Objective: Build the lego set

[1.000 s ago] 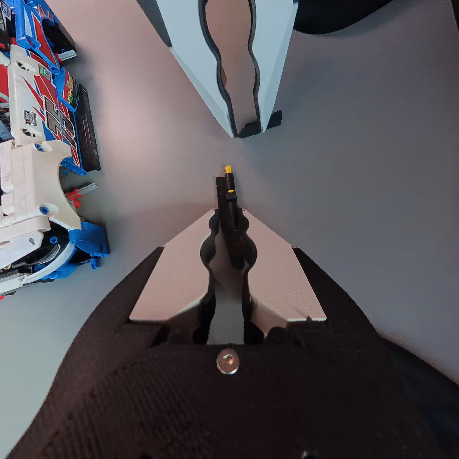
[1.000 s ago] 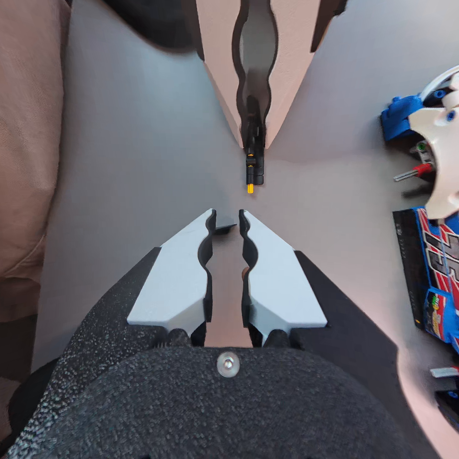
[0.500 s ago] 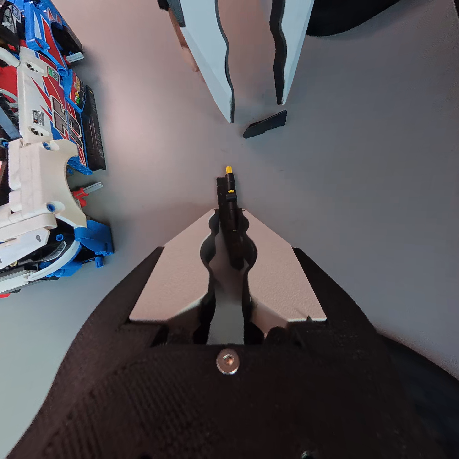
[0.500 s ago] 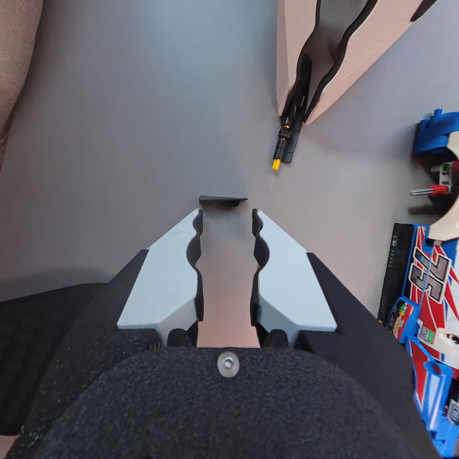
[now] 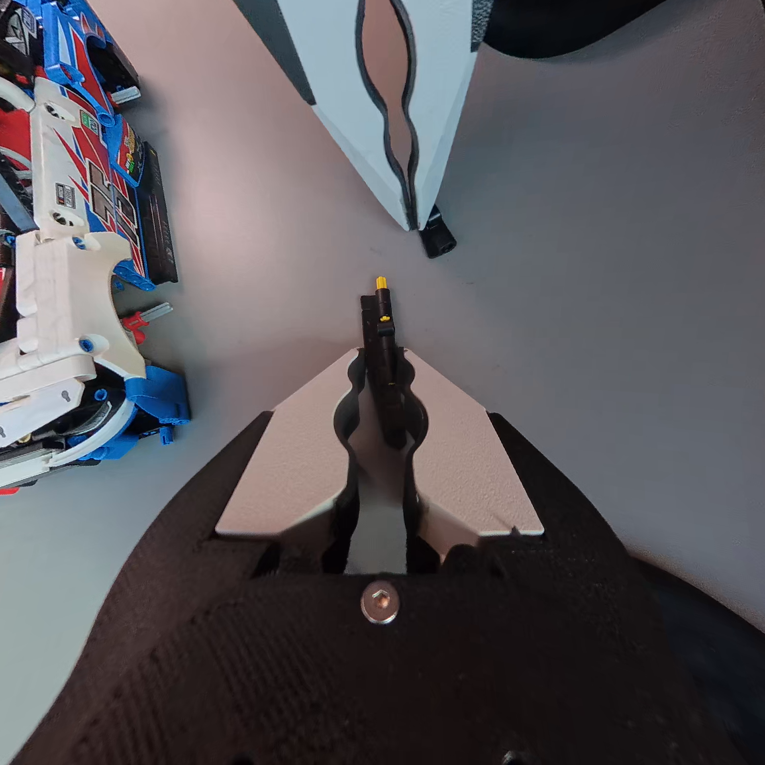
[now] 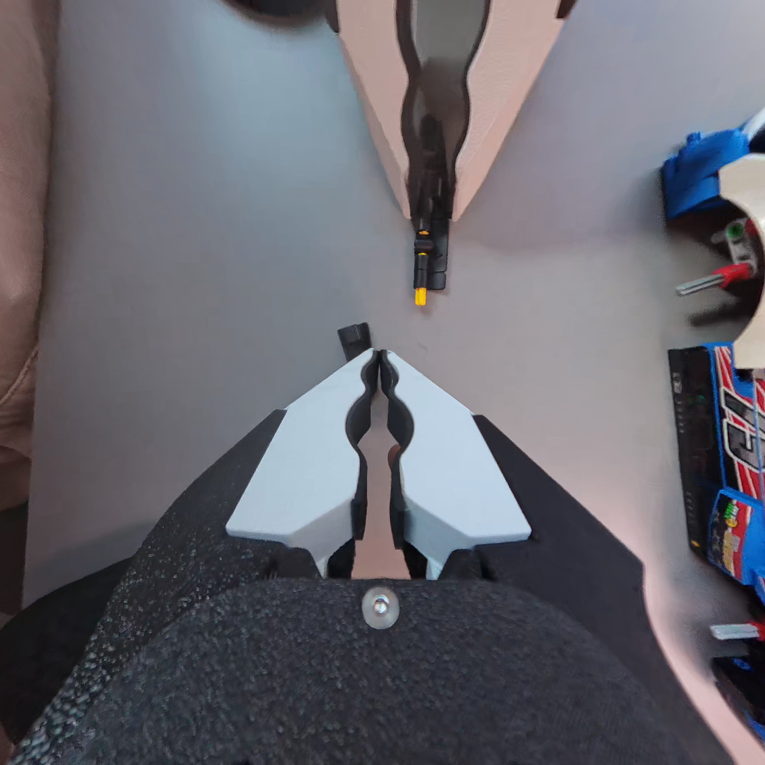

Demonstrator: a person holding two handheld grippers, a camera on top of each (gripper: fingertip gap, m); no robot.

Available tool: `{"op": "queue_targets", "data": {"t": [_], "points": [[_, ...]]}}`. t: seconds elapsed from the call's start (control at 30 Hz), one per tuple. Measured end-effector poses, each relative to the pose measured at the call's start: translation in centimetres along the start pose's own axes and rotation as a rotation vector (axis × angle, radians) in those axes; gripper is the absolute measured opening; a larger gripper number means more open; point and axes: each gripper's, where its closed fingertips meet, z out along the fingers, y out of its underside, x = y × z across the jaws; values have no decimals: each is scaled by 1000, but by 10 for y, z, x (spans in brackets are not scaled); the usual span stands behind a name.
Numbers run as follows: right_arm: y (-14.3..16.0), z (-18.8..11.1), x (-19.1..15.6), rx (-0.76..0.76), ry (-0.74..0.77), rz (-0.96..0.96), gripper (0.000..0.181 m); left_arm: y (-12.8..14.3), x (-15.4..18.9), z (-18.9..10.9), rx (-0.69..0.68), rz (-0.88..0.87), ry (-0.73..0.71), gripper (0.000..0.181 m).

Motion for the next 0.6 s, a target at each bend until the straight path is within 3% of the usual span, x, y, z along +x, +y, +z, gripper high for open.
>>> {"op": "queue_targets", "data": {"t": [0.17, 0.37, 0.6], "points": [[1, -8, 12, 81, 1, 120, 6, 0, 0, 0, -1, 1, -2, 13], [6, -10, -7, 58, 60, -74, 28, 0, 0, 0, 2, 6, 3, 14], [7, 2, -8, 90, 41, -55, 27, -3, -4, -3, 12, -9, -19, 29]]}}
